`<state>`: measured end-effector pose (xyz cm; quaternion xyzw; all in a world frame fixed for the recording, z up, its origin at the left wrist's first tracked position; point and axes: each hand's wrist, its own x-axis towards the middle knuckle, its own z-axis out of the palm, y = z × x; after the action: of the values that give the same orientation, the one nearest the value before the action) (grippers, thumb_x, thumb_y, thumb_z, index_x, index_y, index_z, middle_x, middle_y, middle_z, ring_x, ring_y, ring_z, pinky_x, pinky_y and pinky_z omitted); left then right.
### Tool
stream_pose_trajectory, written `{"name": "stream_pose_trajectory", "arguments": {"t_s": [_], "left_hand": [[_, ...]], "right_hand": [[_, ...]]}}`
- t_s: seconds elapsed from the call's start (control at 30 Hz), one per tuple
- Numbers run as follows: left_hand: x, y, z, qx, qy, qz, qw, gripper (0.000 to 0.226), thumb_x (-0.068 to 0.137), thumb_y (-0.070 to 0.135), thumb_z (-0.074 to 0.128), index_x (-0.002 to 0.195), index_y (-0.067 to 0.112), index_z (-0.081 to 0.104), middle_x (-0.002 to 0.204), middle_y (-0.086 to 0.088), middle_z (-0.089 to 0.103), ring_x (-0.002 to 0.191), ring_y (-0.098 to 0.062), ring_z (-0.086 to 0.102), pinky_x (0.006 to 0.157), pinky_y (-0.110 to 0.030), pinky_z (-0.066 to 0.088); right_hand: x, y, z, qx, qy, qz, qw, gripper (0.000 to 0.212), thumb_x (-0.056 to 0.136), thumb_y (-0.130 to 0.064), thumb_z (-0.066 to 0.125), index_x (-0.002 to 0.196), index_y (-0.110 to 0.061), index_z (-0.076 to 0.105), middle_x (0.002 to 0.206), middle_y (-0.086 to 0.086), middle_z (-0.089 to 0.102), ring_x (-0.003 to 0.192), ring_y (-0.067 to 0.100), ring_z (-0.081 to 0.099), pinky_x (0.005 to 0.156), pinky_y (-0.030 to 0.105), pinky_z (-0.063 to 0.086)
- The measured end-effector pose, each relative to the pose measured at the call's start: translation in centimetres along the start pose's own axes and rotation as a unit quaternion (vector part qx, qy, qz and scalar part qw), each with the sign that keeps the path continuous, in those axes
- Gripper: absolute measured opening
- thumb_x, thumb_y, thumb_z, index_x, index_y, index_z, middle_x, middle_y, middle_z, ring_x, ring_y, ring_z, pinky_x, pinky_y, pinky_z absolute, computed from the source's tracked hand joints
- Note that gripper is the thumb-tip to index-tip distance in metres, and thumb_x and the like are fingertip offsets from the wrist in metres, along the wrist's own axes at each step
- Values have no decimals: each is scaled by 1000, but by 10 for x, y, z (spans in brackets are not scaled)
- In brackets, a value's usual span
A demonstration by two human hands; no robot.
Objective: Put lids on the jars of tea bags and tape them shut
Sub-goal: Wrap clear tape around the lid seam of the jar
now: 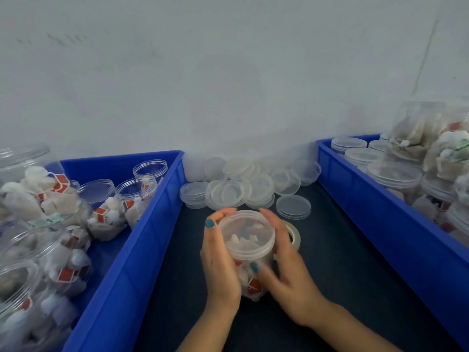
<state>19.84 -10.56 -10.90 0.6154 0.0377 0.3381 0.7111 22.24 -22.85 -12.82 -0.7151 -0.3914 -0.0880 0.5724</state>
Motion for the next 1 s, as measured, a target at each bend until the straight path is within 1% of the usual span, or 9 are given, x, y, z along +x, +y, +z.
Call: {"name": "stream_pose_trajectory", "arguments": {"t_s": [0.1,0.2,0.27,0.37,0.53,0.67,0.77,0.83,1.0], "left_hand": [[2,-1,1,-46,22,-81,995,50,101,57,32,94,34,75,98,-4,76,94,-19,73,79,-34,55],[3,-2,0,-62,19,-157,985,55,105,50,31,92,26,79,95,-8,78,92,-23,74,77,-36,56],[3,-2,-1,-36,19,-143,989,50,105,48,35,99,22,77,98,-2,77,93,-17,73,76,-28,55],[7,-6,-2,4,18,-126,992,40,109,34,32,109,20,69,103,6,76,98,-13,70,83,-25,53],[13,-9,-6,15,8,-223,975,34,108,26,38,105,17,70,105,4,76,101,-15,69,89,-31,54],[14,-9,-9,10,8,-251,968,32,106,27,41,105,16,71,101,4,76,99,-15,70,81,-27,53],[15,-9,-9,12,1,-257,966,32,107,27,41,105,16,72,98,4,77,98,-16,70,80,-27,53],[15,-9,-9,18,-3,-260,966,32,106,26,42,104,15,72,98,4,77,98,-16,70,81,-27,53],[15,-12,-9,36,-14,-257,966,32,106,24,42,99,13,71,100,0,77,96,-16,70,83,-28,53]], "right_hand": [[-3,3,4,-11,-34,58,998,99,87,-62,66,153,-44,-6,147,-42,33,138,-10,37,106,5,30],[0,4,-3,-27,-38,59,997,100,85,-51,72,157,-35,4,146,-40,37,137,-10,38,107,6,31],[7,-3,-11,-78,-19,43,996,99,81,-56,72,156,-45,8,141,-40,42,132,-10,44,103,8,36],[29,-18,-35,-120,93,24,988,95,74,-59,69,151,-56,13,133,-41,46,125,-8,51,99,19,45],[102,-35,-110,-134,337,19,932,109,74,-78,65,156,-29,13,120,-21,53,105,-9,58,84,15,49],[153,-24,-175,-162,449,95,873,104,86,-59,69,159,-17,8,143,-3,44,127,15,52,101,33,46],[162,-7,-206,-192,470,151,848,103,87,-49,74,159,-17,8,158,8,33,141,25,42,111,32,35],[158,3,-221,-229,466,173,837,106,85,-48,77,159,-18,7,161,13,28,144,30,39,115,37,32],[144,18,-242,-339,411,192,824,108,79,-56,79,155,-20,12,149,21,38,131,39,48,106,51,39]]}}
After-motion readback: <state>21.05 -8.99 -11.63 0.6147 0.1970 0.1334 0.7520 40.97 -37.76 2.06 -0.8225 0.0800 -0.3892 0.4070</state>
